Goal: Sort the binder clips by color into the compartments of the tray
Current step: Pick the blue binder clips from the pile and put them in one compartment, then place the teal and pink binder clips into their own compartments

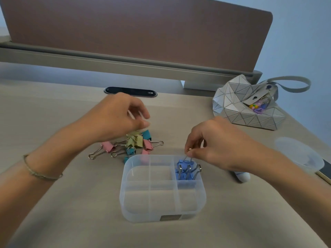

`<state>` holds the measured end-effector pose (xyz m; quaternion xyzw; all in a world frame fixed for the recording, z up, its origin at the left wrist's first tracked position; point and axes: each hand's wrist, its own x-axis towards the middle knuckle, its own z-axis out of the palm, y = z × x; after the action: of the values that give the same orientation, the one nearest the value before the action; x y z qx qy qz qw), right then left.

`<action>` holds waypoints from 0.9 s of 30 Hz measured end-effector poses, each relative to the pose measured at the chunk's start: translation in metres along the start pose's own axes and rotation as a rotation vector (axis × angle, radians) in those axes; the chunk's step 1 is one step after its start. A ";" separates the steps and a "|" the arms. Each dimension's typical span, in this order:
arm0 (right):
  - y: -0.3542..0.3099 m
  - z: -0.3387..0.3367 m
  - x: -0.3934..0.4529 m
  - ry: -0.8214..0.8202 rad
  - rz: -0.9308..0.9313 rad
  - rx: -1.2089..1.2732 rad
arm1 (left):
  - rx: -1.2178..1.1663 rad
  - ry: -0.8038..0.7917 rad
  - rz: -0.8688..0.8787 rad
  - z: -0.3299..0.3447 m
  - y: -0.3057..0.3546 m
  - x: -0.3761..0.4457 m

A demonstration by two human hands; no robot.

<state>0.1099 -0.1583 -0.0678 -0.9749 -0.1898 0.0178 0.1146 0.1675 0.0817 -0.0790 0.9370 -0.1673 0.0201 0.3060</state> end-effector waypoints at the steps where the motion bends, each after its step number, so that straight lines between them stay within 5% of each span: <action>1: -0.003 0.002 0.001 0.002 -0.009 -0.026 | 0.098 -0.018 -0.033 -0.002 -0.006 0.001; 5: -0.010 0.003 0.004 0.030 -0.017 -0.087 | 0.374 -0.191 -0.212 -0.005 -0.028 -0.001; 19: -0.004 0.009 0.006 -0.086 -0.008 -0.037 | 0.319 -0.248 -0.230 0.009 -0.008 -0.004; 27: -0.005 0.002 0.010 0.016 -0.056 0.110 | 0.162 -0.344 -0.229 0.021 -0.009 0.000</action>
<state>0.1167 -0.1494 -0.0684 -0.9616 -0.2148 0.0172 0.1701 0.1693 0.0762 -0.1007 0.9610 -0.1072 -0.1617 0.1969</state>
